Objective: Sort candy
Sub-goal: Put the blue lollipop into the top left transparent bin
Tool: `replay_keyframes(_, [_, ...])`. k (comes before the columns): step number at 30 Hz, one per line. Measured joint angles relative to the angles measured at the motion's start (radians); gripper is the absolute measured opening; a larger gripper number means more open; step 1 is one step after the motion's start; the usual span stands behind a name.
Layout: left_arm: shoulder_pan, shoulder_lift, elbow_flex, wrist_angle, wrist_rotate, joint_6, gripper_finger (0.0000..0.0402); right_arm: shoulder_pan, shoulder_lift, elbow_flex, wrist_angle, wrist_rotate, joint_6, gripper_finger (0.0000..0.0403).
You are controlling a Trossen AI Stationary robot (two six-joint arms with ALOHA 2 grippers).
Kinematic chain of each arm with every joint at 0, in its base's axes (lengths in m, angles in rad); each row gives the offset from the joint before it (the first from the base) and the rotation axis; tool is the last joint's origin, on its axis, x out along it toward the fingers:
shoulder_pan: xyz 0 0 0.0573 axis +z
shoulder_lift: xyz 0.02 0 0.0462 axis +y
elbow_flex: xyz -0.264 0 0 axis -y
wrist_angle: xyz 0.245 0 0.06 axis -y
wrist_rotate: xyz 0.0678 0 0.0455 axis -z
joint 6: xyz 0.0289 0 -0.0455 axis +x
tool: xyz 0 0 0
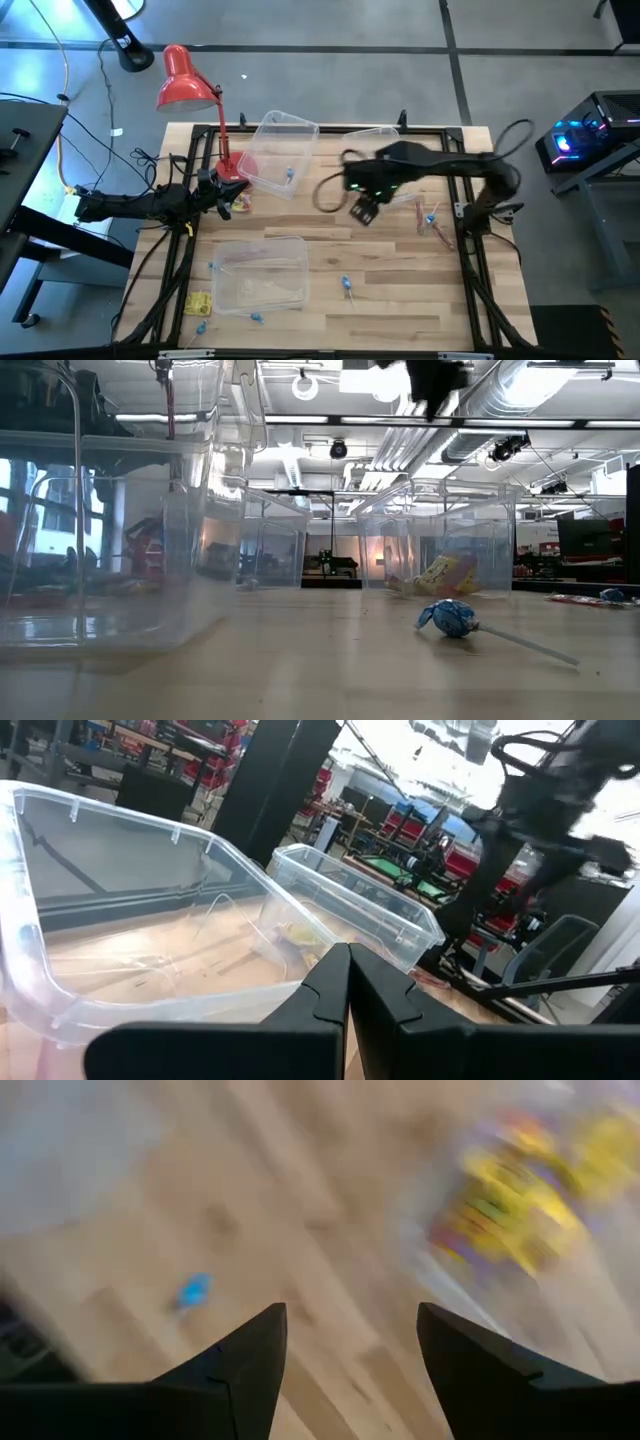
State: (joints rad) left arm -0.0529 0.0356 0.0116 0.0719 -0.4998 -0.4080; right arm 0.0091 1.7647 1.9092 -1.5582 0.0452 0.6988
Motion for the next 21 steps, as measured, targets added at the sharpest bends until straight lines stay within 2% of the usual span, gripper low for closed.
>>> replay_keyframes(3, [0.000,0.000,0.000,-0.002,0.000,0.000,0.0000,-0.020,-0.137,-0.163,-0.009,0.147,0.251,0.0220])
replay_keyframes(6, [0.000,0.000,0.000,-0.004,-0.001,0.000,0.0000,-0.059,-0.286,-0.365,0.004,0.246,0.438,0.0220])
replay_keyframes(11, [0.000,0.000,0.000,-0.004,-0.001,0.000,0.0000,-0.149,-0.502,-0.666,0.012,0.369,0.631,0.0220])
replay_keyframes(17, [0.000,0.000,0.000,-0.004,-0.001,0.000,0.0000,-0.292,-0.687,-0.963,0.090,0.360,0.718,0.0220])
replay_keyframes(21, [0.000,0.000,0.000,-0.004,-0.001,0.000,0.0000,-0.349,-0.732,-1.126,0.260,0.289,0.722,0.0220])
